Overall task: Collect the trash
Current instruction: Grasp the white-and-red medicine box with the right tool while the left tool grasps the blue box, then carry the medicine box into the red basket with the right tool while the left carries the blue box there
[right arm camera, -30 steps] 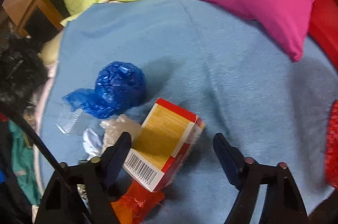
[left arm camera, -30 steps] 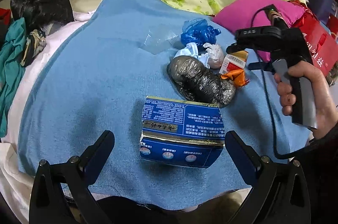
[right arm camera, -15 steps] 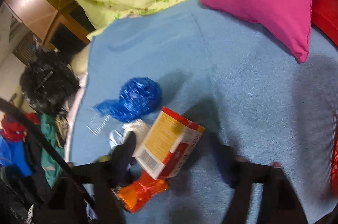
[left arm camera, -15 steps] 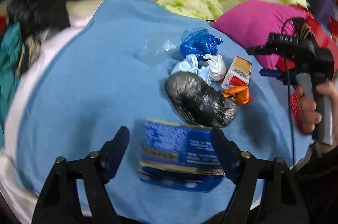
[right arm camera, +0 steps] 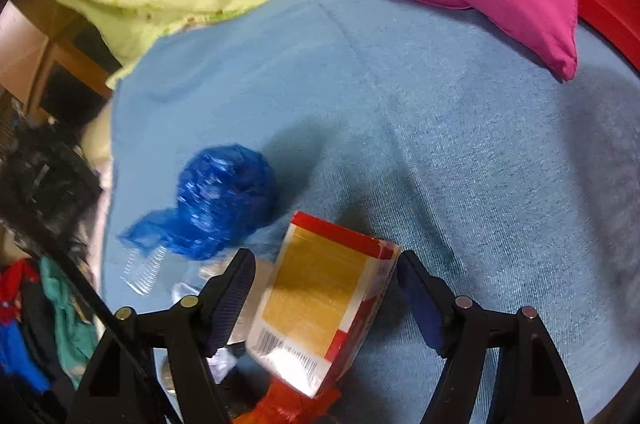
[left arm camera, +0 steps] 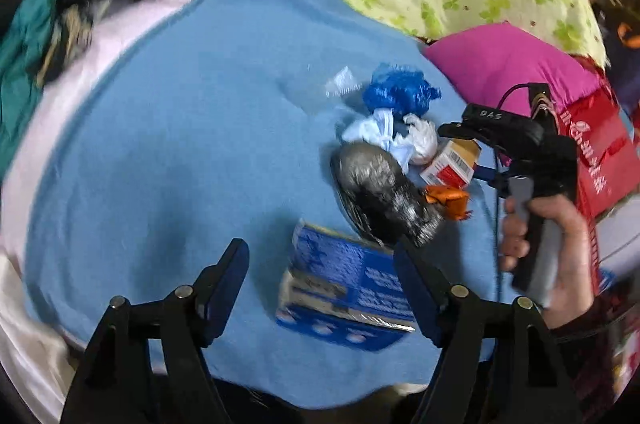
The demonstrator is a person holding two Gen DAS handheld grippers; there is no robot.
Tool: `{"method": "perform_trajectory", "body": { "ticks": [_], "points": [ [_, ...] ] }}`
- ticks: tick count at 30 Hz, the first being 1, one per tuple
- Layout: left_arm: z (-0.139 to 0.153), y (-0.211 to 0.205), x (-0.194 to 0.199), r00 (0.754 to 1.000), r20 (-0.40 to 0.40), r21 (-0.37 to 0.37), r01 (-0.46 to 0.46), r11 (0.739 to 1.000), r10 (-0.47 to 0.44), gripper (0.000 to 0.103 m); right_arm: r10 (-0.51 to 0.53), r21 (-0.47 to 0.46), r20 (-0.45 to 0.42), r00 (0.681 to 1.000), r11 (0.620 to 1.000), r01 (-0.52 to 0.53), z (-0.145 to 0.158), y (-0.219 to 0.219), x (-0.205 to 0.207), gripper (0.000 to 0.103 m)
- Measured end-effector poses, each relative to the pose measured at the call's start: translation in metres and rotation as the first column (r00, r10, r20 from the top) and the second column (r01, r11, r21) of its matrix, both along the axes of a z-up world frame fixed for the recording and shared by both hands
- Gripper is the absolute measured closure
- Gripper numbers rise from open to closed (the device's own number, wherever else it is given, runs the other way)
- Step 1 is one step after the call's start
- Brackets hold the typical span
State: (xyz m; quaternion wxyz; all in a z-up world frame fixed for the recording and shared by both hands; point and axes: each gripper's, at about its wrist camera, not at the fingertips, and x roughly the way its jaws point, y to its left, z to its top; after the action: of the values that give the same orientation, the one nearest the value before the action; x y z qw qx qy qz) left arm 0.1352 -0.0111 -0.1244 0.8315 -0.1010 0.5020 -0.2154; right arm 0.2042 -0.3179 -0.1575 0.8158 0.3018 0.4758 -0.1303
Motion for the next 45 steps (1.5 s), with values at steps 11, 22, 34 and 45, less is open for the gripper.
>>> {"method": "perform_trajectory", "body": {
  "ticks": [11,22,34,45],
  "points": [
    [-0.037,-0.005,-0.022,0.928,-0.306,-0.122,-0.259,0.958,0.212,0.024,0.039,-0.041,0.130,0.991,0.999,-0.034,0.032,-0.025,-0.038,0.047],
    [-0.023,-0.034,0.011,0.968,-0.163,-0.011,-0.194,0.981,0.189,0.038,0.082,0.006,0.207,0.975,0.996,-0.085,0.048,-0.062,-0.085,0.048],
    [-0.032,-0.061,0.000,0.980,-0.128,0.029,-0.153,0.988,0.155,0.029,0.149,0.048,0.106,0.983,0.987,-0.155,0.021,-0.062,-0.085,0.046],
    [-0.010,-0.054,-0.006,0.990,-0.021,0.005,-0.140,0.990,0.140,0.060,0.192,-0.013,0.149,0.970,0.981,-0.192,0.028,-0.051,-0.095,0.049]
  ]
}}
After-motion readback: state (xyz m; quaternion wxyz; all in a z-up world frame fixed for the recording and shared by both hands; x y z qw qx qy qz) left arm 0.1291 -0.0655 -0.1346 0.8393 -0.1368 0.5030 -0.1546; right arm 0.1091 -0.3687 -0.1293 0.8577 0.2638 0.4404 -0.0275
